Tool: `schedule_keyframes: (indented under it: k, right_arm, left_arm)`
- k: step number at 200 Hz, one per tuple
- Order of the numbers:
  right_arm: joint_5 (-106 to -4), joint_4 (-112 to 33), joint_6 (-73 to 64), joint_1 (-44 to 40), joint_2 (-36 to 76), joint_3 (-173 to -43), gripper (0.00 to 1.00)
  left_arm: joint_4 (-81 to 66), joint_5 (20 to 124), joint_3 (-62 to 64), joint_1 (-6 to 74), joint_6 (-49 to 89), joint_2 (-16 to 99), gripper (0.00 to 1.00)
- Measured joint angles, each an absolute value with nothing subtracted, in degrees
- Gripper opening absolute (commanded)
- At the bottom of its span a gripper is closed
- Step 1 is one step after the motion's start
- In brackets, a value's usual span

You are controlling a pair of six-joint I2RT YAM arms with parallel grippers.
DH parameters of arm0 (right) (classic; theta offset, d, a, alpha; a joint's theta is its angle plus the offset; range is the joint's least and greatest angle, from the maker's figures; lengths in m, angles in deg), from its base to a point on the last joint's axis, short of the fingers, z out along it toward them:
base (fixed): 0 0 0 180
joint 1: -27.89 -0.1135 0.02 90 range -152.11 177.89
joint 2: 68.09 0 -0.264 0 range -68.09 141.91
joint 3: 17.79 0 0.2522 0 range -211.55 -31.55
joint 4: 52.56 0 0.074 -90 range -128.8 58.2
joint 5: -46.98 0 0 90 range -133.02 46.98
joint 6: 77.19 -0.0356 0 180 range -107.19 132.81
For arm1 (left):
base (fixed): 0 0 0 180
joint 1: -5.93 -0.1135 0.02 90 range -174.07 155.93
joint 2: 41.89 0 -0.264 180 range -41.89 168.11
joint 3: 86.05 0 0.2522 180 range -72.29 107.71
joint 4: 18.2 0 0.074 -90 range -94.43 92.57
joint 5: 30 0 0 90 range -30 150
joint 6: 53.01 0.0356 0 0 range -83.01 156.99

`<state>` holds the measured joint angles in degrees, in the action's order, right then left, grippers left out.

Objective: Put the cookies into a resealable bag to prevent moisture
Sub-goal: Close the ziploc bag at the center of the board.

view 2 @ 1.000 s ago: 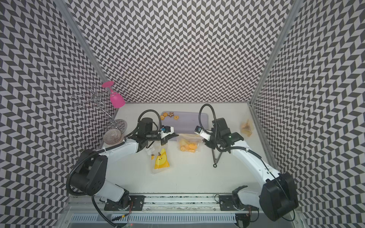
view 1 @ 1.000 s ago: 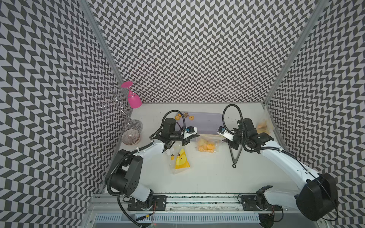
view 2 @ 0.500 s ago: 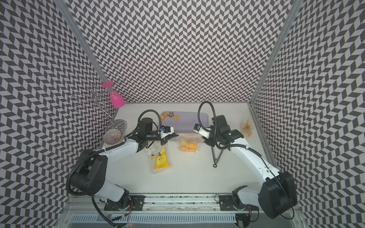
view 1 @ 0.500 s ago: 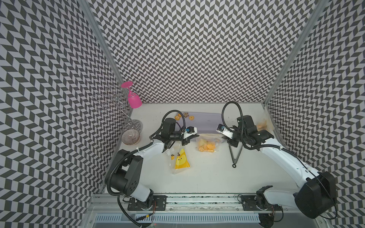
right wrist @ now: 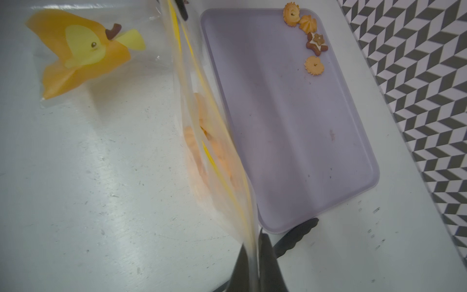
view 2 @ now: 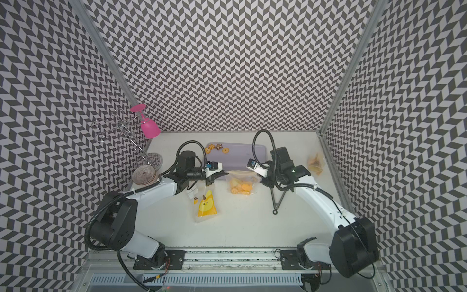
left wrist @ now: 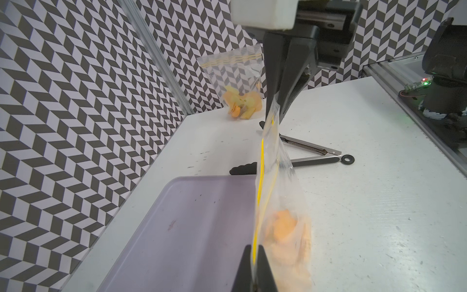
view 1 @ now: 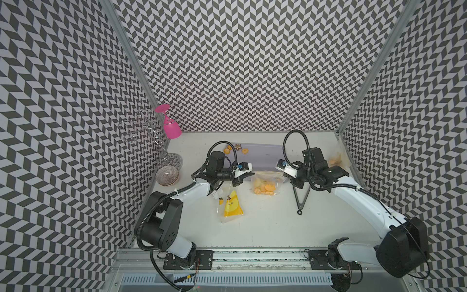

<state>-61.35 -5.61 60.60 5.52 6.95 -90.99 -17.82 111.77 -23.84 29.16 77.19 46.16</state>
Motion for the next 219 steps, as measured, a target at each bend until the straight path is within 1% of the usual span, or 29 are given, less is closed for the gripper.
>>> schedule_keyframes:
  k: [4,14,19,25,31,34,50,58,66,75,78,83,85,97,104,108,112,121,142,150,157,161,169,189,196,201,208,214,219]
  right_arm:
    - [-61.52,-5.70,60.45,5.52,6.95,-90.99,0.00]
    - [-61.85,-5.83,60.36,5.49,6.95,-90.99,0.23]
    - [-61.98,-5.85,60.10,5.45,6.95,-90.99,0.28]
    - [-62.00,-5.94,60.25,5.45,6.95,-90.99,0.21]
    - [-62.05,-6.01,60.31,5.41,6.95,-90.99,0.04]
    - [-62.05,-6.07,60.49,5.41,6.95,-90.99,0.00]
    - [-62.35,-6.03,60.47,5.25,6.97,-90.99,0.00]
    - [-62.53,-6.01,60.16,5.19,7.04,-90.99,0.19]
    - [-62.61,-6.05,60.14,5.12,7.15,-91.04,0.22]
    - [-62.61,-6.14,60.23,5.06,7.28,-91.08,0.19]
    - [-62.59,-6.25,60.36,4.99,7.34,-91.08,0.15]
    - [-62.64,-6.27,60.25,4.93,7.39,-91.08,0.01]
    - [-62.59,-6.29,60.58,4.88,7.39,-91.08,0.00]
    - [-62.72,-6.25,60.53,4.77,7.50,-91.15,0.00]
    - [-62.81,-6.23,60.31,4.75,7.65,-91.25,0.16]
    - [-62.88,-6.25,60.42,4.71,7.74,-91.32,0.20]
    - [-62.90,-6.27,60.25,4.64,7.87,-91.41,0.17]
    - [-62.88,-6.44,60.49,4.51,8.04,-91.52,0.00]
    - [-63.01,-6.64,60.58,4.03,8.28,-91.67,0.00]
    - [-62.99,-6.64,60.53,3.90,8.55,-91.93,0.13]
    - [-62.92,-6.68,60.40,3.79,8.81,-92.17,0.15]
    - [-62.92,-6.82,60.45,3.72,8.90,-92.26,0.14]
    - [-62.79,-7.12,60.23,3.57,8.96,-92.26,0.00]
    - [-62.79,-7.32,60.27,3.24,8.98,-92.26,0.00]
    - [-62.79,-7.30,60.23,3.16,9.01,-92.26,0.15]
    - [-62.77,-7.32,60.23,3.11,9.07,-92.26,0.16]
    - [-62.72,-7.43,60.18,2.96,9.16,-92.30,0.12]
    - [-62.70,-7.54,60.18,2.85,9.25,-92.35,0.00]
    - [-62.61,-7.65,60.31,2.74,9.27,-92.35,0.00]
  left_arm:
    - [-17.82,111.77,-23.84,29.16,77.19,46.16,0.00]
    - [-17.78,111.77,-23.84,29.16,77.21,46.16,0.00]
    - [-17.76,111.74,-23.84,29.16,77.23,46.16,0.00]
    - [-17.71,111.77,-23.84,29.16,77.23,46.18,0.00]
    - [-17.67,111.77,-23.84,29.16,77.26,46.18,0.00]
    - [-17.67,111.77,-23.84,29.16,77.26,46.18,0.00]
    - [-17.65,111.77,-23.84,29.16,77.32,46.18,0.00]
    - [-17.65,111.79,-23.84,29.16,77.37,46.18,0.00]
    - [-17.62,111.79,-23.84,29.16,77.39,46.18,0.00]
    - [-17.62,111.81,-23.84,29.16,77.39,46.18,0.00]
    - [-17.62,111.81,-23.84,29.16,77.41,46.18,0.00]
    - [-17.62,111.81,-23.84,29.16,77.41,46.18,0.00]
    - [-17.62,111.81,-23.84,29.16,77.41,46.18,0.00]
    - [-17.62,111.79,-23.84,29.16,77.41,46.18,0.00]
    - [-17.62,111.79,-23.84,29.16,77.41,46.18,0.00]
    - [-17.60,111.79,-23.84,29.16,77.41,46.18,0.00]
    - [-17.62,111.79,-23.84,29.16,77.41,46.18,0.00]
    - [-17.62,111.81,-23.84,29.16,77.41,46.18,0.00]
    - [-17.60,111.81,-23.84,29.16,77.43,46.18,0.00]
    - [-17.60,111.79,-23.84,29.16,77.43,46.18,0.00]
    - [-17.60,111.79,-23.84,29.16,77.41,46.18,0.00]
    - [-17.60,111.79,-23.84,29.16,77.43,46.18,0.00]
    - [-17.60,111.79,-23.84,29.16,77.43,46.18,0.00]
    - [-17.60,111.81,-23.84,29.16,77.41,46.18,0.00]
    - [-17.60,111.81,-23.84,29.16,77.43,46.18,0.00]
    - [-17.60,111.79,-23.84,29.16,77.43,46.18,0.00]
    - [-17.60,111.79,-23.84,29.16,77.43,46.18,0.00]
    - [-17.60,111.79,-23.84,29.16,77.43,46.18,0.00]
    - [-17.60,111.79,-23.84,29.16,77.43,46.18,0.00]
